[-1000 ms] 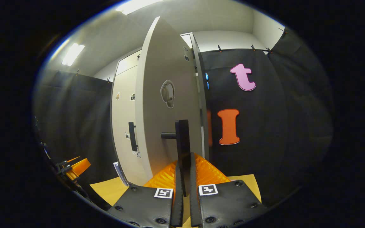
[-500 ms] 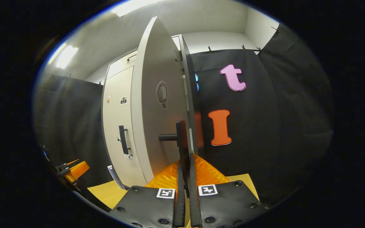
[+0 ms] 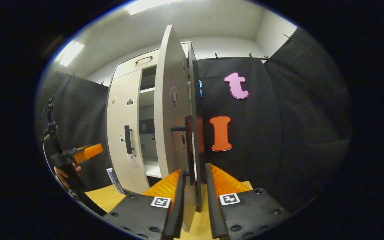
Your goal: Open the right door of the double-door shoe cabinet with the right hand, and open the left door with the left hand.
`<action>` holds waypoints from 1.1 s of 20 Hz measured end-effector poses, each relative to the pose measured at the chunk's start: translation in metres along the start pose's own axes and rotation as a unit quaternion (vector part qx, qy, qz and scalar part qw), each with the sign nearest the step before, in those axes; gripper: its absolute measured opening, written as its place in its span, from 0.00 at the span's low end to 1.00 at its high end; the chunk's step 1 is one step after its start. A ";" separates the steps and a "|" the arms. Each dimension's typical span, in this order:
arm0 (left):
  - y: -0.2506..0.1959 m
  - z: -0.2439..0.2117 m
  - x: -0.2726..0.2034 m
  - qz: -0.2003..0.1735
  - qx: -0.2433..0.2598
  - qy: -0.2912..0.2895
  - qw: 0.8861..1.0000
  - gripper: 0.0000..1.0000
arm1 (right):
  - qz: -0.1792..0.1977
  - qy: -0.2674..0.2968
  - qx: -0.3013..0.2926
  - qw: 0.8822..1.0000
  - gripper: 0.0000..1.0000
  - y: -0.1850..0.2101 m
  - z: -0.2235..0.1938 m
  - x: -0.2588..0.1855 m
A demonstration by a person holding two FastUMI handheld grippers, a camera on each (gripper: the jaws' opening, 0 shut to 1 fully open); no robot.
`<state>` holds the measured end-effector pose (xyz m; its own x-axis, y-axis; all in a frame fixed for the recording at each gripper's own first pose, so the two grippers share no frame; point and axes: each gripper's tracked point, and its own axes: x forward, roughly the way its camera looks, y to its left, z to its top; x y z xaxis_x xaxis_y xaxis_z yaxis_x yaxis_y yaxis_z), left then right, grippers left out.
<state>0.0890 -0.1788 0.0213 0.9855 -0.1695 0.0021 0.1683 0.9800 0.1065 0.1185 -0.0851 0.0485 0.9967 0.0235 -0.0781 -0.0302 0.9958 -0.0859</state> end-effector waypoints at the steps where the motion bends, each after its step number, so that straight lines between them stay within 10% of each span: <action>1: -0.001 0.004 0.012 -0.003 0.004 -0.002 1.000 0.94 | -0.010 0.004 -0.016 1.000 0.56 -0.005 -0.001 -0.002; 5: -0.006 0.008 0.047 -0.012 -0.002 0.004 1.000 0.94 | -0.046 0.015 -0.030 0.998 0.94 -0.018 -0.004 -0.018; 12: -0.006 -0.023 0.125 -0.007 0.043 0.033 0.999 0.94 | -0.017 0.044 0.069 0.996 0.94 0.009 -0.018 -0.028; 22: 0.005 -0.050 0.170 0.006 0.061 0.068 0.996 0.81 | -0.075 0.040 0.075 0.994 0.98 -0.020 -0.021 -0.036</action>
<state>0.2580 -0.1978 -0.0271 0.9825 -0.1339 -0.1294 0.1609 0.9604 0.2277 0.0813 -0.1076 0.0323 0.9798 -0.1264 -0.1552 0.1351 0.9897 0.0466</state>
